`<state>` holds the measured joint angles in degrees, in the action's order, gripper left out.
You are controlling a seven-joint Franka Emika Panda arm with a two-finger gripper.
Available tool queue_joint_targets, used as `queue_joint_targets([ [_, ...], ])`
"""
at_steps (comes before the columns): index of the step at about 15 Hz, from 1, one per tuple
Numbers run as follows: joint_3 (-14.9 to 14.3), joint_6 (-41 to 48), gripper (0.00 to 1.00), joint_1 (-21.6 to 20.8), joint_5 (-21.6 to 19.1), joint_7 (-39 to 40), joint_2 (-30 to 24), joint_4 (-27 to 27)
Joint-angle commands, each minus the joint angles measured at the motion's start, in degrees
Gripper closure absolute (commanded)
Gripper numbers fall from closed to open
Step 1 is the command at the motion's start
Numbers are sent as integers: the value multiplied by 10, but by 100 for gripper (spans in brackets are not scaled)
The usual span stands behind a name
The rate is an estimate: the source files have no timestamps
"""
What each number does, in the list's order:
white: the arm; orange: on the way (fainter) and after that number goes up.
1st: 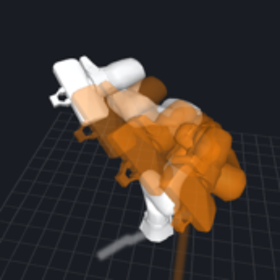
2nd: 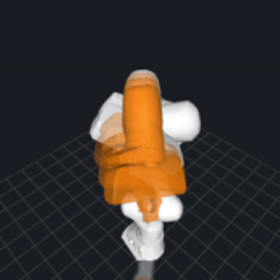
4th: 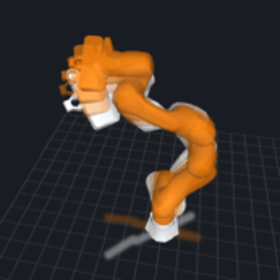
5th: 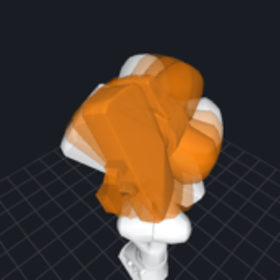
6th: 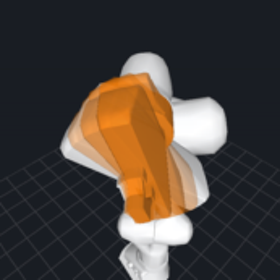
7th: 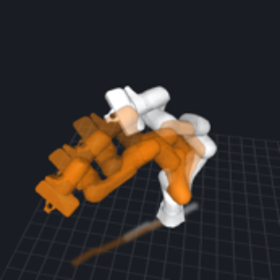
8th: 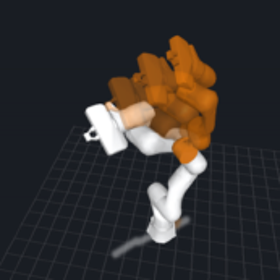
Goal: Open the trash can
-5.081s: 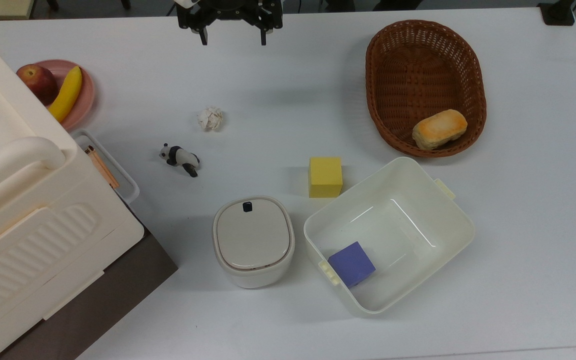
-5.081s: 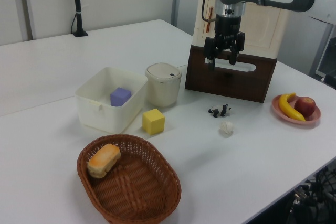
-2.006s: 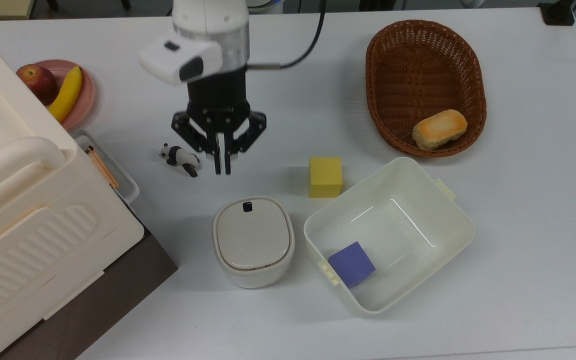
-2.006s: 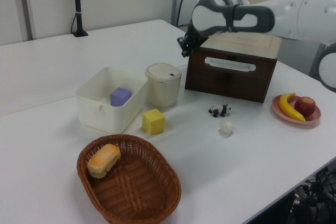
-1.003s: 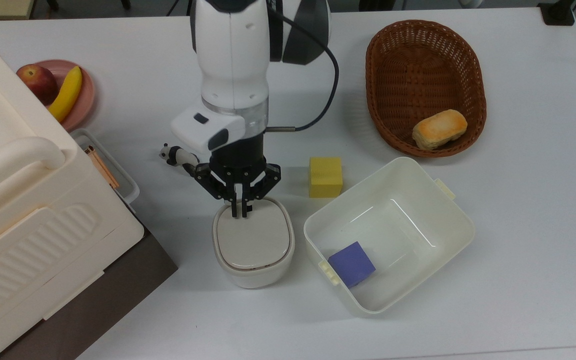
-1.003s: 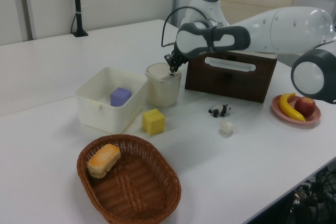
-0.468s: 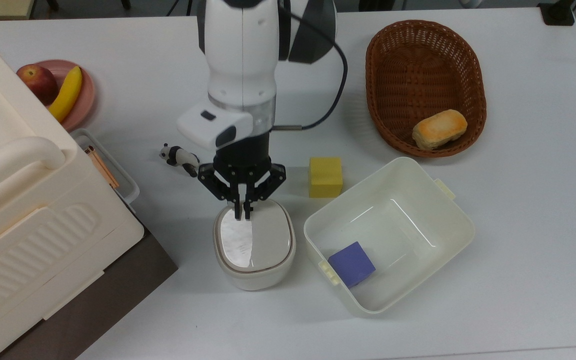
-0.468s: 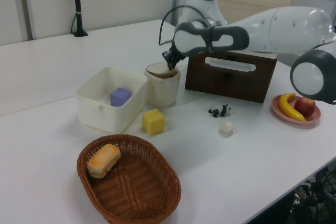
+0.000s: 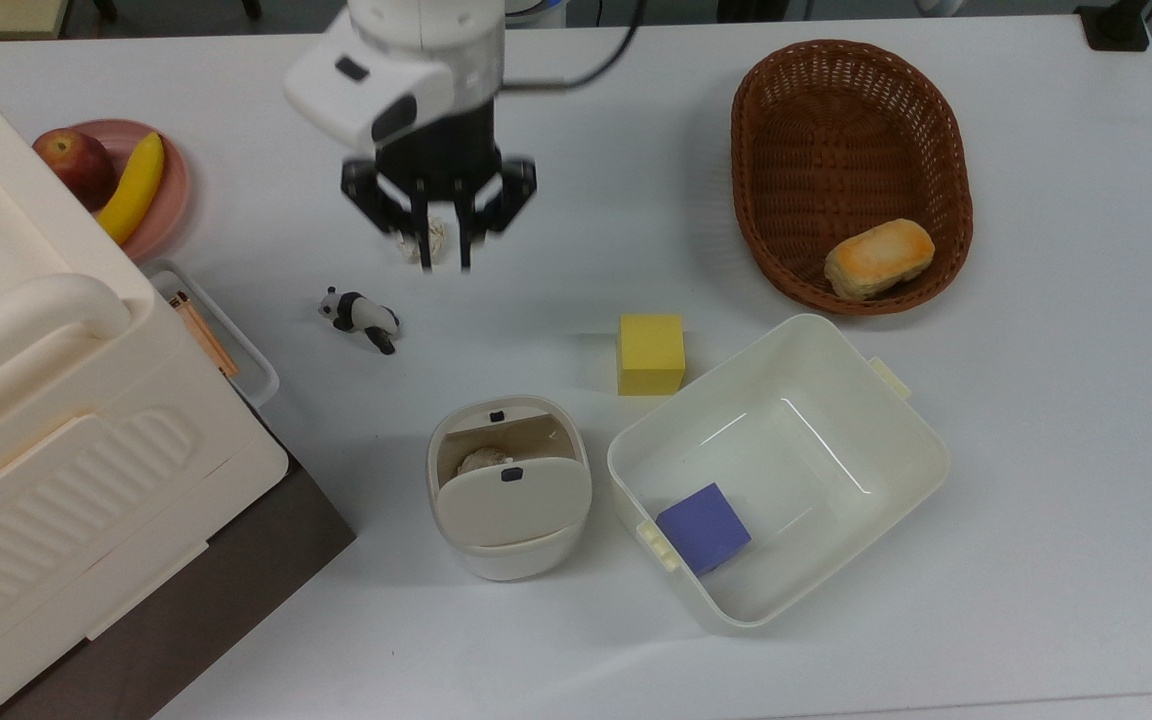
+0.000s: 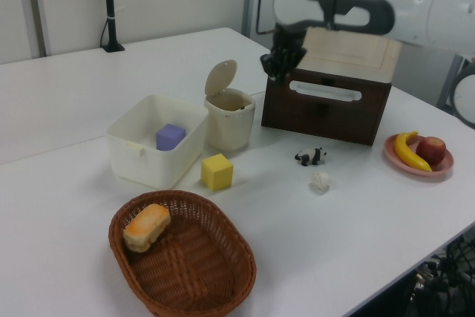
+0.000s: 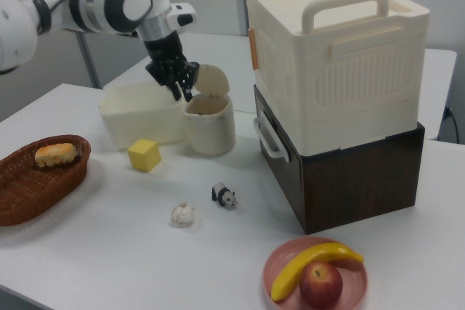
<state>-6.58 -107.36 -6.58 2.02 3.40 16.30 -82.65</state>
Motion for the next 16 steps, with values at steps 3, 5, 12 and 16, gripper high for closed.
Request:
queue_joint_targets([
  [3,0,173,0,-8,-5,18,-85,-27],
  [5,0,177,0,-9,-5,17,-114,-50],
  [12,-1,168,0,-3,-10,15,-133,-67],
  [16,-2,155,0,-2,-22,15,-123,-67],
])
